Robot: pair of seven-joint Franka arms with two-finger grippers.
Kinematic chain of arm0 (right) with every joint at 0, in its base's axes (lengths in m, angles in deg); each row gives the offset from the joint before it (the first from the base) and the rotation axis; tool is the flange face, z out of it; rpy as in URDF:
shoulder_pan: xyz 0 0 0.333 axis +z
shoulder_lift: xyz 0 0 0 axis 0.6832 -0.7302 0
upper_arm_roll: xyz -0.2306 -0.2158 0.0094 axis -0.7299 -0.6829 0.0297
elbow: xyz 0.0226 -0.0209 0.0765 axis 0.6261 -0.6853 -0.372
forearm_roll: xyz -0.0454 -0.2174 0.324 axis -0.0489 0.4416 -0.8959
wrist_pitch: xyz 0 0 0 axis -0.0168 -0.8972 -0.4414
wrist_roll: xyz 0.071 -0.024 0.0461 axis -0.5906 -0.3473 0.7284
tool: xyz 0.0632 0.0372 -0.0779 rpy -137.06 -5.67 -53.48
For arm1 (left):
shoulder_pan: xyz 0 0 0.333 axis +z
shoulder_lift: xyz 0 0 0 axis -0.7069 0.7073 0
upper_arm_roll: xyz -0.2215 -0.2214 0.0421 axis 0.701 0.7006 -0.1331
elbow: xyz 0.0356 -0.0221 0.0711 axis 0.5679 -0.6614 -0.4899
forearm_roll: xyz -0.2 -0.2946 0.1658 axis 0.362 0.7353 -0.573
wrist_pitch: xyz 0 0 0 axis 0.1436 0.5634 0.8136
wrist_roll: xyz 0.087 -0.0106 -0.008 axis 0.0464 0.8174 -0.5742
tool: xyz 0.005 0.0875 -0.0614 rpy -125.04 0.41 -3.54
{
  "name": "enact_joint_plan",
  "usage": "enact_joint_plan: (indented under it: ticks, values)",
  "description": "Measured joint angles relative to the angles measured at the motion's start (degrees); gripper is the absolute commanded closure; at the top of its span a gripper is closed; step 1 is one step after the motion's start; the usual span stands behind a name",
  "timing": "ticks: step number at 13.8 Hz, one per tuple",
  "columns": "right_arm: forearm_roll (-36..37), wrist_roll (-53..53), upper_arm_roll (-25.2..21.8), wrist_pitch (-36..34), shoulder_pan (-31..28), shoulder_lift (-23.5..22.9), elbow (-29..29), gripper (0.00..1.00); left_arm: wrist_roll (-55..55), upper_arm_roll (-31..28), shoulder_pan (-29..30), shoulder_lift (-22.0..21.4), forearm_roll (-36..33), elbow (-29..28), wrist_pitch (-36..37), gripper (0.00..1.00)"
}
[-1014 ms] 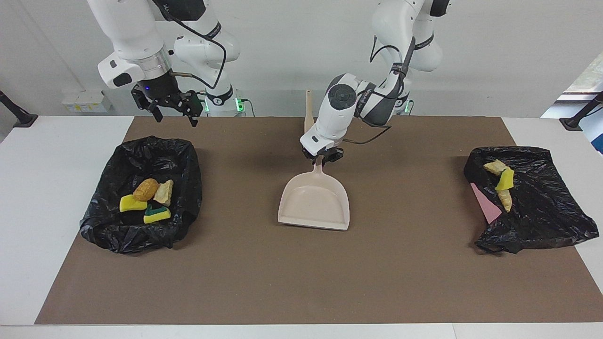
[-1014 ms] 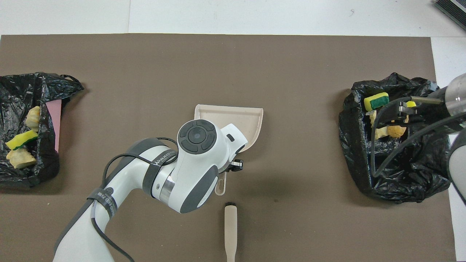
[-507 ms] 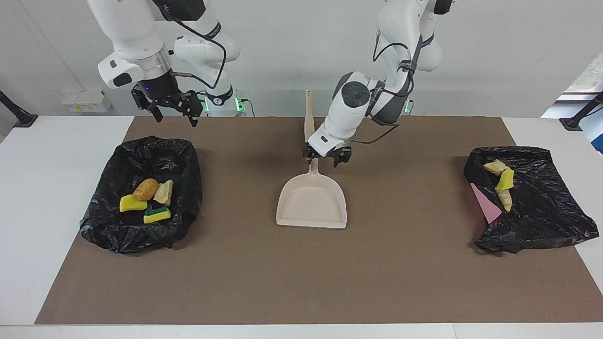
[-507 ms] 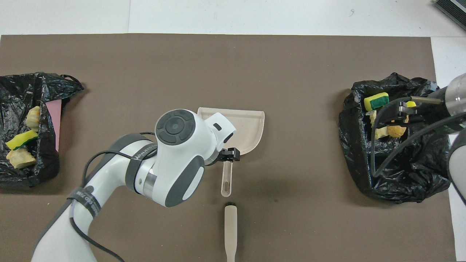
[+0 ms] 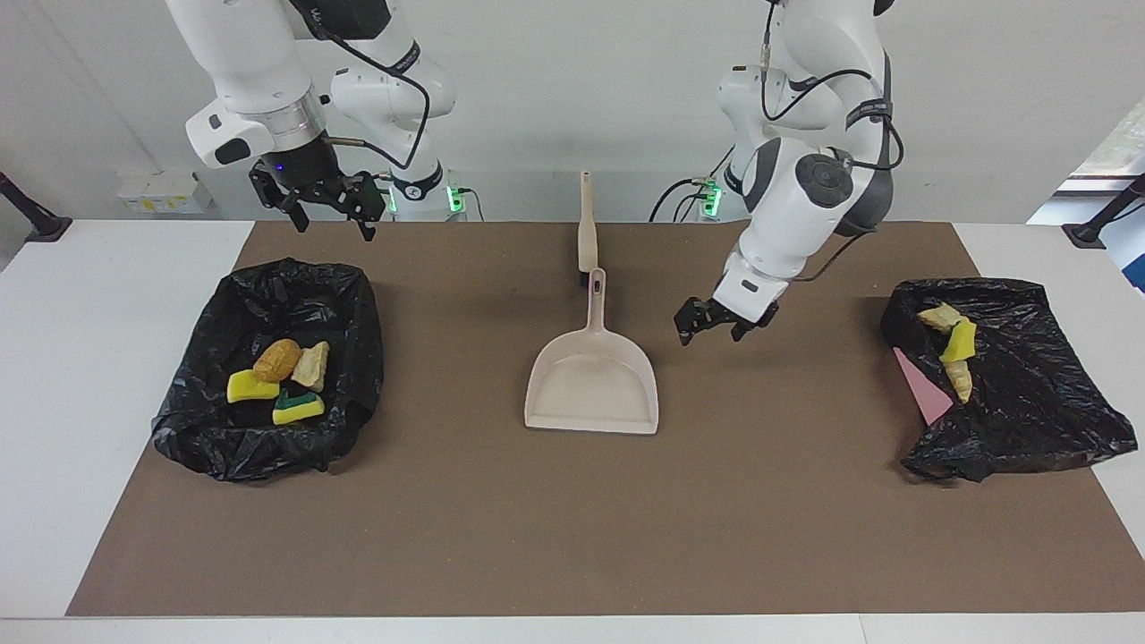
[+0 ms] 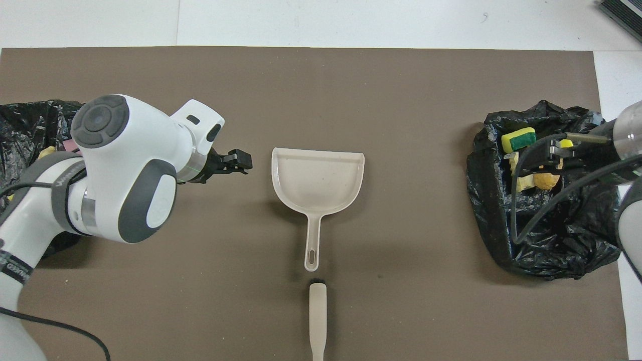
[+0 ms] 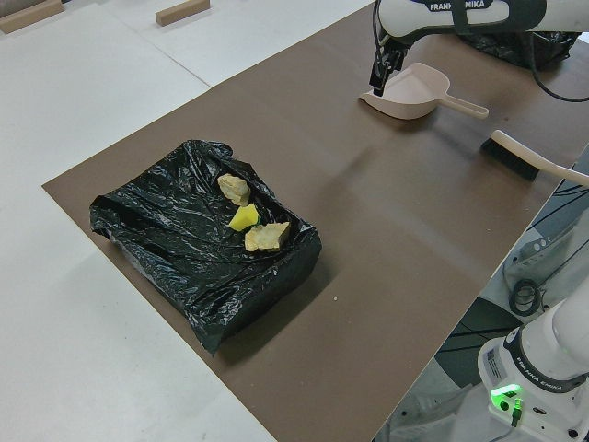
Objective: Sweep and dump trash in bin
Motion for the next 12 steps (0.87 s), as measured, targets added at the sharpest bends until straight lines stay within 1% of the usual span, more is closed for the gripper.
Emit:
enact_joint_plan:
  ticks: [7, 9, 12]
  values:
    - [0.0, 0.0, 0.0, 0.0, 0.0, 0.0, 0.0, 0.0, 18.94, -0.08, 12.2, -1.17, -2.67, 2.07, 1.2, 0.0]
    - [0.0, 0.0, 0.0, 0.0, 0.0, 0.0, 0.0, 0.0, 23.31, -0.08, 14.84, -1.45, -4.03, 3.71, 3.75, 0.0]
    - [0.0, 0.0, 0.0, 0.0, 0.0, 0.0, 0.0, 0.0, 25.32, -0.09, 17.48, -1.65, -5.46, 6.9, 7.89, 0.0]
